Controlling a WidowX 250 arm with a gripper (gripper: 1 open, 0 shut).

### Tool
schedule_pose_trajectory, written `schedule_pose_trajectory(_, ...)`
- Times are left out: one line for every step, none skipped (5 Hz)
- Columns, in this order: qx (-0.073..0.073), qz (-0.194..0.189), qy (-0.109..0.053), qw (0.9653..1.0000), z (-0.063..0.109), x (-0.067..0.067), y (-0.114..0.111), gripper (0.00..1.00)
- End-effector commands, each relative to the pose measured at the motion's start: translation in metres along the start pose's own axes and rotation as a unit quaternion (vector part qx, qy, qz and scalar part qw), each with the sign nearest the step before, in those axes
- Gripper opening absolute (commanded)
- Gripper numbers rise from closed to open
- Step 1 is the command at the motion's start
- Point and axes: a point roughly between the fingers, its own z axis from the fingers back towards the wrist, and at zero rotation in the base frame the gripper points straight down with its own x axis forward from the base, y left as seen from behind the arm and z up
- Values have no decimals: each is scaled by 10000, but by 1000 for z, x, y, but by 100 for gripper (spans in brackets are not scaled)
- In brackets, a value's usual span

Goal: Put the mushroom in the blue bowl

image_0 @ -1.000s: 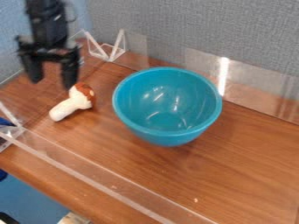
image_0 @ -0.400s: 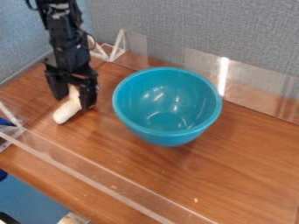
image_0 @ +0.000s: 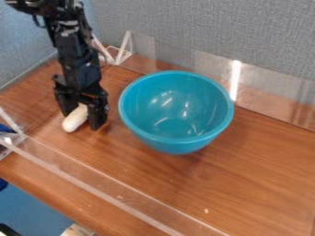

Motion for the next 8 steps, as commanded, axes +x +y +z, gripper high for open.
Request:
schedule_pose_trajectory(164, 37, -269, 9995, 17, 13, 5, 100)
schedule_pose_trajectory(170, 171, -249, 9994, 15, 19, 10, 0)
schedule_pose_trajectory(143, -108, -253, 9995, 24, 19, 7, 0)
schedule_pose_trajectory(85, -392, -283, 9988, 41, 16, 4, 0)
schedule_pose_trajectory(54, -679, -354, 9971, 50, 15, 8, 0)
schedule_pose_trajectory(41, -948, -373, 9948, 49, 15, 15, 0)
schedule_pose_trajectory(35, -1040, -317, 9941, 39, 15, 18, 0)
schedule_pose_trajectory(20, -1120, -258, 9934, 28, 14, 20, 0)
